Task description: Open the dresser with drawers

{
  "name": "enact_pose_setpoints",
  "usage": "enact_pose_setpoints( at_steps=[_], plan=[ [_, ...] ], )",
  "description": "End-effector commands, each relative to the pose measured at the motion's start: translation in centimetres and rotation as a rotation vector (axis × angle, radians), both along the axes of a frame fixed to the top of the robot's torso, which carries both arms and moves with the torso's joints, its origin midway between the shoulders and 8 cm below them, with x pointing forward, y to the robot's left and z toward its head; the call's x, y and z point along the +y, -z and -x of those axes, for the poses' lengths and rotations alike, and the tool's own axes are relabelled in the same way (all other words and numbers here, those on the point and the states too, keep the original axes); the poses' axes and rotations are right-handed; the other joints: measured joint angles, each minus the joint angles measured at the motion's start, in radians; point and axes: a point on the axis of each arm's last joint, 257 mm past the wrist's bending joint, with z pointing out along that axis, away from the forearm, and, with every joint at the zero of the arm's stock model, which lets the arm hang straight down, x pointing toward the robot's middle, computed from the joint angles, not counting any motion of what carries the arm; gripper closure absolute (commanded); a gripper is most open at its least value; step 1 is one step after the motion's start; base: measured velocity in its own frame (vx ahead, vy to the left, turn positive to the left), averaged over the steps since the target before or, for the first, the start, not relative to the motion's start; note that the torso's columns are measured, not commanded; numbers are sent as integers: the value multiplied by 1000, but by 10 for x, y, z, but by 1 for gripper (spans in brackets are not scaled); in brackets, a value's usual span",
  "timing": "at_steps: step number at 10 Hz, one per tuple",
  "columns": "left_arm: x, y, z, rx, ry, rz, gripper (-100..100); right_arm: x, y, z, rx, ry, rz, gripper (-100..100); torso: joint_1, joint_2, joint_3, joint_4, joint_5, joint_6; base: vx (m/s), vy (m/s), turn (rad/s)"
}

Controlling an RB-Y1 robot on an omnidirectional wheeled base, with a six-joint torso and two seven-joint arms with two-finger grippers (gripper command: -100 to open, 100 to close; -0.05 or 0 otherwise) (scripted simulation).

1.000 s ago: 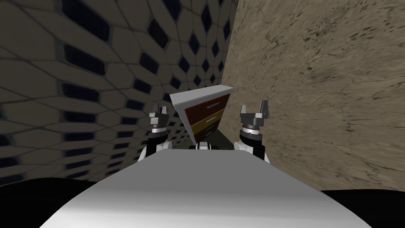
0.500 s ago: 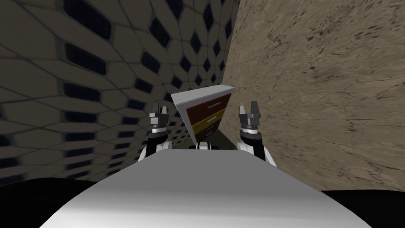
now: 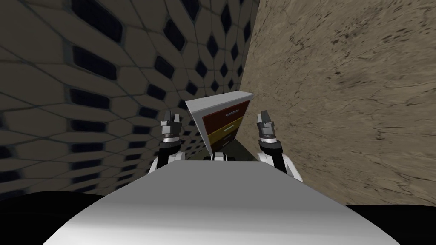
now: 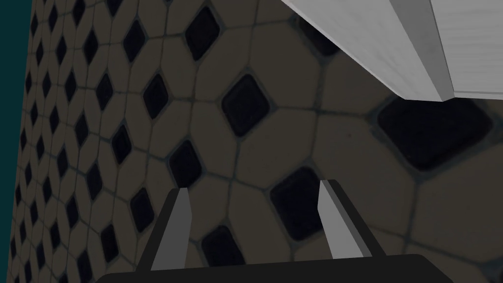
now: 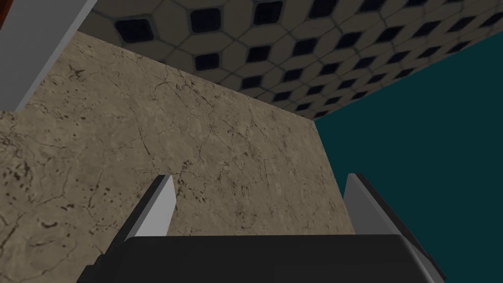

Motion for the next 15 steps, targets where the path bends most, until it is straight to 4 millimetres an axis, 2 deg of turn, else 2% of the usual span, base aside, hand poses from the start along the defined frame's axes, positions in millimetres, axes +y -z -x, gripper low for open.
enact_pose_setpoints(
  at_steps=[1,2,3,4,5,8,15],
  plan=[
    [0,0,0,0,0,0,0,2,5,-4,-5,51,111,-100,0,0,0,0,0,0,-3,27,-7],
    [0,0,0,0,0,0,0,4,9,-7,-9,87,198,-100,0,0,0,0,0,0,-1,31,-13],
    [0,0,0,0,0,0,0,4,9,-7,-10,91,202,-100,0,0,0,0,0,0,0,25,-7],
    [0,0,0,0,0,0,0,6,13,-10,-15,128,290,-100,0,0,0,0,0,0,-3,29,-10],
    [0,0,0,0,0,0,0,6,13,-10,-17,132,295,-100,0,0,0,0,0,0,-2,24,-7],
    [0,0,0,0,0,0,0,7,23,-17,-33,209,476,-100,0,0,0,0,0,0,0,32,-8],
    [0,0,0,0,0,0,0,7,39,-28,-77,339,762,-100,0,0,0,0,0,0,-4,30,-1]
  ],
)
